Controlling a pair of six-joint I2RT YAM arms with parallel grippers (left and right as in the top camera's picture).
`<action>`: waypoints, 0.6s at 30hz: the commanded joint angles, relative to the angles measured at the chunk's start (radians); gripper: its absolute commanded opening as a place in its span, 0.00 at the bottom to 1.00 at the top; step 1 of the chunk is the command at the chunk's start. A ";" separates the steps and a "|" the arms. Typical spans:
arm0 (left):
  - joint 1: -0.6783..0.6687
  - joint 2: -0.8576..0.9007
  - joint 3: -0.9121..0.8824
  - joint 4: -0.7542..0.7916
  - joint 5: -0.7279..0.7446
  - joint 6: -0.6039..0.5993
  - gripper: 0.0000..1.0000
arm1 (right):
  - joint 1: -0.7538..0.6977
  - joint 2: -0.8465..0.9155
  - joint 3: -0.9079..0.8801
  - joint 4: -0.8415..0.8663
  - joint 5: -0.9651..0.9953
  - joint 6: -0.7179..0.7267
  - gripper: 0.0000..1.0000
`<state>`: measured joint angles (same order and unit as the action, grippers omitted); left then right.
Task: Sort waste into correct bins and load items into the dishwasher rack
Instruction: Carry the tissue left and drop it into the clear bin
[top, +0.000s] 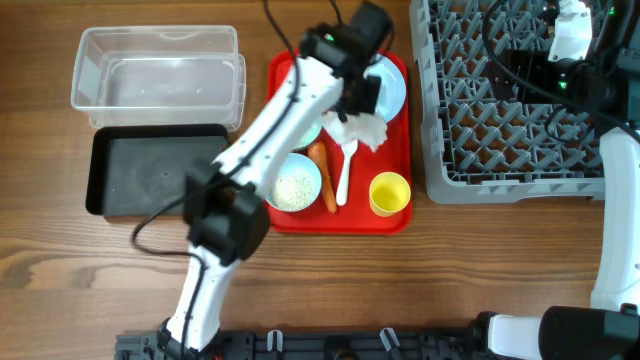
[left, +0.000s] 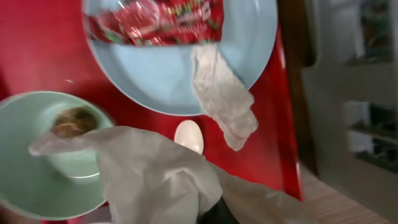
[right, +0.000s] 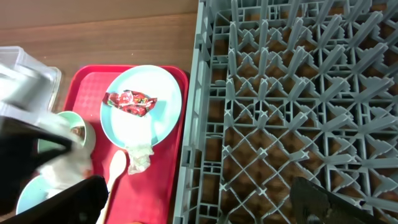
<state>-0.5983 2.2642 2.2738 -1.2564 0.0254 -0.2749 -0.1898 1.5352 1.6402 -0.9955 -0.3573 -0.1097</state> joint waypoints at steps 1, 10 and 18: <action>0.072 -0.088 0.023 0.001 -0.061 0.008 0.04 | -0.002 0.008 0.000 -0.001 0.014 0.005 0.97; 0.349 -0.109 0.023 0.048 -0.211 0.008 0.04 | -0.002 0.014 0.000 -0.001 0.014 0.008 0.97; 0.556 -0.058 0.021 0.188 -0.185 0.005 0.04 | -0.002 0.014 0.000 -0.001 0.014 0.008 0.97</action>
<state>-0.0898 2.1704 2.2810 -1.1145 -0.1581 -0.2722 -0.1898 1.5356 1.6402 -0.9951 -0.3573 -0.1097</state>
